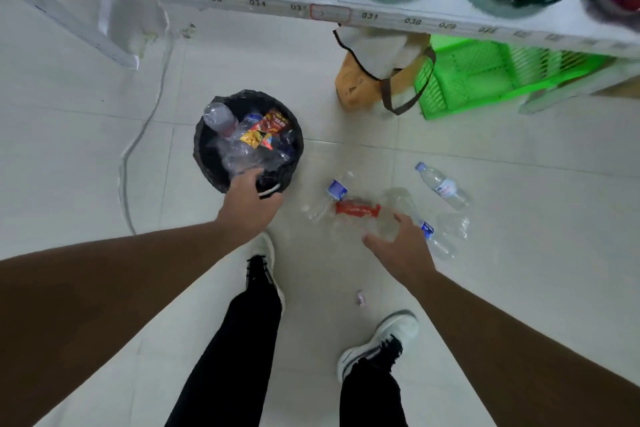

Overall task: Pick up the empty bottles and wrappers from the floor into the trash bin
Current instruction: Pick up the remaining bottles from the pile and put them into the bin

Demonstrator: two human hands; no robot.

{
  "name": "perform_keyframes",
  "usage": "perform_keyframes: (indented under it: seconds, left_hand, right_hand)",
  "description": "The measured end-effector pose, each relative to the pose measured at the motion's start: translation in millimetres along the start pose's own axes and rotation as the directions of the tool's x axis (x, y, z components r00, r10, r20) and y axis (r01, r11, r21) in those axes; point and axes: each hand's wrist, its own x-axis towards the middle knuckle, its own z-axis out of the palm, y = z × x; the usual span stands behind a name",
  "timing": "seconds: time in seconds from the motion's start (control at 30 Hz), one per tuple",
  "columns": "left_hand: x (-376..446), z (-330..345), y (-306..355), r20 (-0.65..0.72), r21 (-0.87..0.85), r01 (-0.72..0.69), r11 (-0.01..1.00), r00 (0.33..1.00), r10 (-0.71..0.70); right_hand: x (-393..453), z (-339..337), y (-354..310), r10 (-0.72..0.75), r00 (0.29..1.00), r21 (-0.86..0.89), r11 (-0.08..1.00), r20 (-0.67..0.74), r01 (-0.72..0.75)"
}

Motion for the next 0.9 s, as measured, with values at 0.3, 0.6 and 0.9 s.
perform_keyframes:
  seconds: [0.3,0.6,0.9]
  left_hand:
    - [-56.5,105.0,68.5,0.107,0.115,-0.099,0.988,0.99,0.087]
    - [-94.1,165.9,99.9,0.11,0.183,-0.12,0.976,0.989,0.1]
    - [-116.2,186.1,107.2,0.092,0.203,-0.06,0.977,0.995,0.042]
  right_hand:
    - [-29.3,-82.2,119.4,0.178,0.984,0.11,0.978,-0.013,-0.176]
    - [-48.1,-123.6,207.0,0.198,0.98,0.145,0.97,-0.002,-0.195]
    - [-51.3,-144.5,238.9,0.202,0.979,0.118,0.973,-0.005,-0.2]
